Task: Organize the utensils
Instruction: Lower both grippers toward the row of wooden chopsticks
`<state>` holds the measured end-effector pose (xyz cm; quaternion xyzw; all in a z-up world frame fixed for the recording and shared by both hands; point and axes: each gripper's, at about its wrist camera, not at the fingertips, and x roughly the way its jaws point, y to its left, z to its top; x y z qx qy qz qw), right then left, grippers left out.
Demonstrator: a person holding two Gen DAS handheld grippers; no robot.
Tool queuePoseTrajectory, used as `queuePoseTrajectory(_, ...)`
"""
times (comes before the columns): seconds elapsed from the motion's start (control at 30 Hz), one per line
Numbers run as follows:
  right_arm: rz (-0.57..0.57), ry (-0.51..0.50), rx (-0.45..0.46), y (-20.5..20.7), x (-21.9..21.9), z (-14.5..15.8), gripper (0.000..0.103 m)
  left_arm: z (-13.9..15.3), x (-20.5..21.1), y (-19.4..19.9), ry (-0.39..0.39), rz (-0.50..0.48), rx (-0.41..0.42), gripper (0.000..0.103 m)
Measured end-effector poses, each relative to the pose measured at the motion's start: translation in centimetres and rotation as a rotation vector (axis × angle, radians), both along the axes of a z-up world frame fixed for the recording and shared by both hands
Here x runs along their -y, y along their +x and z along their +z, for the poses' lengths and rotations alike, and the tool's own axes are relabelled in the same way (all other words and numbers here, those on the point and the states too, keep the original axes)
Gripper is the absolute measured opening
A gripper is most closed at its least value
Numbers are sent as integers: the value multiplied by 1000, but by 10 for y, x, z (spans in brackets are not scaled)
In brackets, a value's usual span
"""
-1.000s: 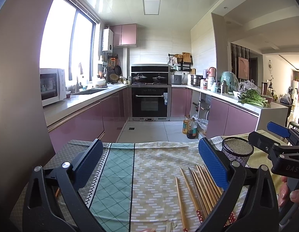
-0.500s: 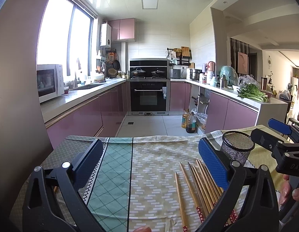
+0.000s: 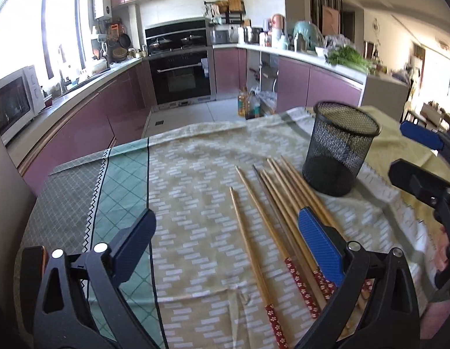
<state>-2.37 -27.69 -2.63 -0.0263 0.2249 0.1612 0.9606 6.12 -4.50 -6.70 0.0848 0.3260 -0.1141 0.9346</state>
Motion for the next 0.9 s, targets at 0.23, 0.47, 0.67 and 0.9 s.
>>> queuePoseTrajectory(0.23, 20, -3, -66, 4, 1, -14, 97, -30, 13, 30, 33, -49, -139, 84)
queuePoseTrajectory(0.47, 41, 1, -125, 10, -3, -24, 97, -50, 20, 48, 48, -43, -217, 77)
queuePoseTrajectory(0.67, 50, 4, -143, 15, -4, -27, 97, -50, 24, 49, 58, -60, -219, 71)
queuePoseTrajectory(0.9, 55, 5, -165, 19, -5, -27, 97, -48, 10, 38, 1, -70, -263, 66)
